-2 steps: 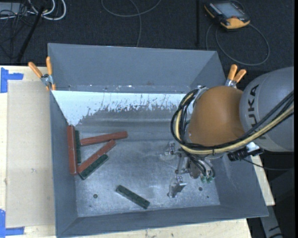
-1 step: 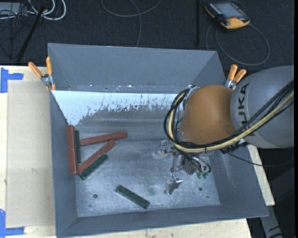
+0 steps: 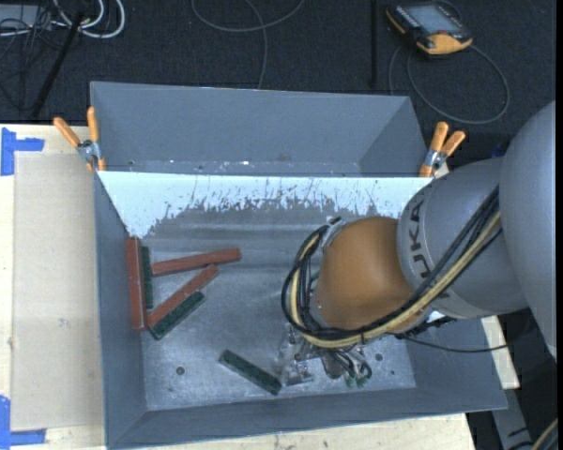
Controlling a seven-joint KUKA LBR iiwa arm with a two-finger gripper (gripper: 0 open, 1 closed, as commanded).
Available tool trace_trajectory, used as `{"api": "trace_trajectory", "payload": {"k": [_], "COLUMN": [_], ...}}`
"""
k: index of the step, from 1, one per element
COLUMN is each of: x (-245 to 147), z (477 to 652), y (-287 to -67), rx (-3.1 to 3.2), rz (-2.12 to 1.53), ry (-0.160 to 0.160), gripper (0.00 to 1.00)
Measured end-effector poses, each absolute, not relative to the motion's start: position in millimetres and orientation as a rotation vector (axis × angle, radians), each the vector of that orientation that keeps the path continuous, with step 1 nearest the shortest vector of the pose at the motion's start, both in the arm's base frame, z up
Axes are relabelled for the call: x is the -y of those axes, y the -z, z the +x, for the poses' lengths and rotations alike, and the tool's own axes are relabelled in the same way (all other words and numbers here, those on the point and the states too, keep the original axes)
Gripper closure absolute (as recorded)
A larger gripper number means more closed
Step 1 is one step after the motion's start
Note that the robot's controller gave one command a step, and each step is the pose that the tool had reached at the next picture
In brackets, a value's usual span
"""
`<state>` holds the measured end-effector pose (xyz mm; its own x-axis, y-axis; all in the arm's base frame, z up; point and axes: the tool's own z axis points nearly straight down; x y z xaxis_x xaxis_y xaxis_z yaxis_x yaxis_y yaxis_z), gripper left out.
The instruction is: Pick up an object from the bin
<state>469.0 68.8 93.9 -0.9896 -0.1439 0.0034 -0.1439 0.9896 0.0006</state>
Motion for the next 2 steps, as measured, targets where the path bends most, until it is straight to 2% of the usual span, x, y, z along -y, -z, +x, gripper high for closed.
{"api": "trace_trajectory", "payload": {"k": [1,2], "x": [-69.0,-69.0], "z": [471.4,471.4], "y": [-95.1,-95.1], "rx": [3.139,3.139], "rz": [0.227,0.227], "ry": [0.001,0.001], "gripper": [0.00,0.00]}}
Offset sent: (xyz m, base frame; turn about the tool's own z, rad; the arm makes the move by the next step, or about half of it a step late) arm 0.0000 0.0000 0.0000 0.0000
